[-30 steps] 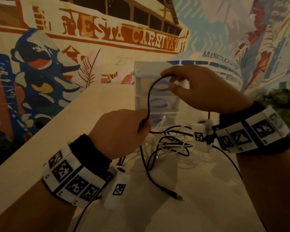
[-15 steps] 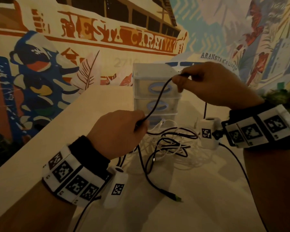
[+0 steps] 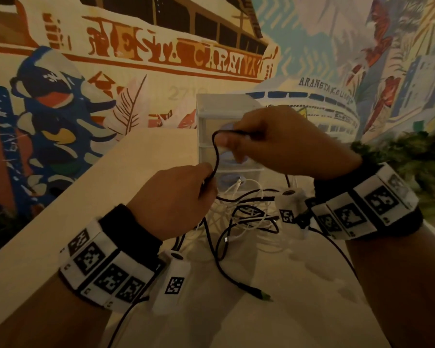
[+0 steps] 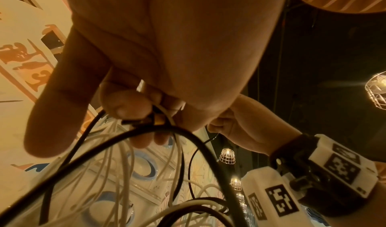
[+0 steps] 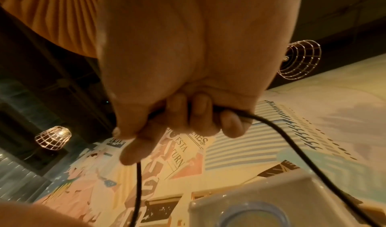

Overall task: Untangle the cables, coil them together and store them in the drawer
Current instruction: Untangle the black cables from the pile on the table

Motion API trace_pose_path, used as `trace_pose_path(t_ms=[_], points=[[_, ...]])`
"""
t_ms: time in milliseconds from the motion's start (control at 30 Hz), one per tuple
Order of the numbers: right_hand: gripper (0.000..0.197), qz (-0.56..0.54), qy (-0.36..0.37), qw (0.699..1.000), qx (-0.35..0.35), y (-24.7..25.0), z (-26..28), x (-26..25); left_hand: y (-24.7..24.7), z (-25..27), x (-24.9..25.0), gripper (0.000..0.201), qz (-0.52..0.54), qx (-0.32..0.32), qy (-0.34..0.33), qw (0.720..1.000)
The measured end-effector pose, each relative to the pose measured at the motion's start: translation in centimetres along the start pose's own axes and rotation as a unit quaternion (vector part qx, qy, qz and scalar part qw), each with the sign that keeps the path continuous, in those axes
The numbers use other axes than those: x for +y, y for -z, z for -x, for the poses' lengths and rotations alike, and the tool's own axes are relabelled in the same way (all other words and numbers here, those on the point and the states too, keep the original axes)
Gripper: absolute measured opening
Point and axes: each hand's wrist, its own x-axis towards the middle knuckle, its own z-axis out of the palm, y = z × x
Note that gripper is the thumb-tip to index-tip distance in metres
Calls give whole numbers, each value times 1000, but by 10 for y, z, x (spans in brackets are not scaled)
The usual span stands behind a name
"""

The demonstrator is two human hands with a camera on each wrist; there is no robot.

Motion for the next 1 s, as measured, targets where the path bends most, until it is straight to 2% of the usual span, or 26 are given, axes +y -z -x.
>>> trace_pose_path(t_ms=[133,233,333,433,567,633,733,833,900,1000], points=[[41,-53,-49,996,43,15,5,11,1,0,-2,30,12,3,-1,1000],[33,-40,-78,992,91,20,5,25,5,0,2,40,25,-12,5,1000],[31,-7,-98,989,110,23,2,37,7,-1,5,31,34,-34,-5,999],[32,5,-89,994,56,26,6,40,7,-3,1,19,36,-42,-8,998],[30,70,-100,992,-37,23,10,44,10,-3,1,29,68,-30,-11,997],[27,65,-112,989,-77,20,8,49,10,-2,3,34,70,-22,-7,997],[25,50,-113,986,-115,15,7,46,9,-3,3,33,65,-17,9,998],[24,34,-81,985,-147,13,8,39,11,-3,4,27,57,-9,26,998],[20,58,-65,984,-154,11,7,38,12,-2,5,25,36,-5,35,999],[16,78,-63,992,-76,12,5,42,14,0,9,32,-6,7,33,999]])
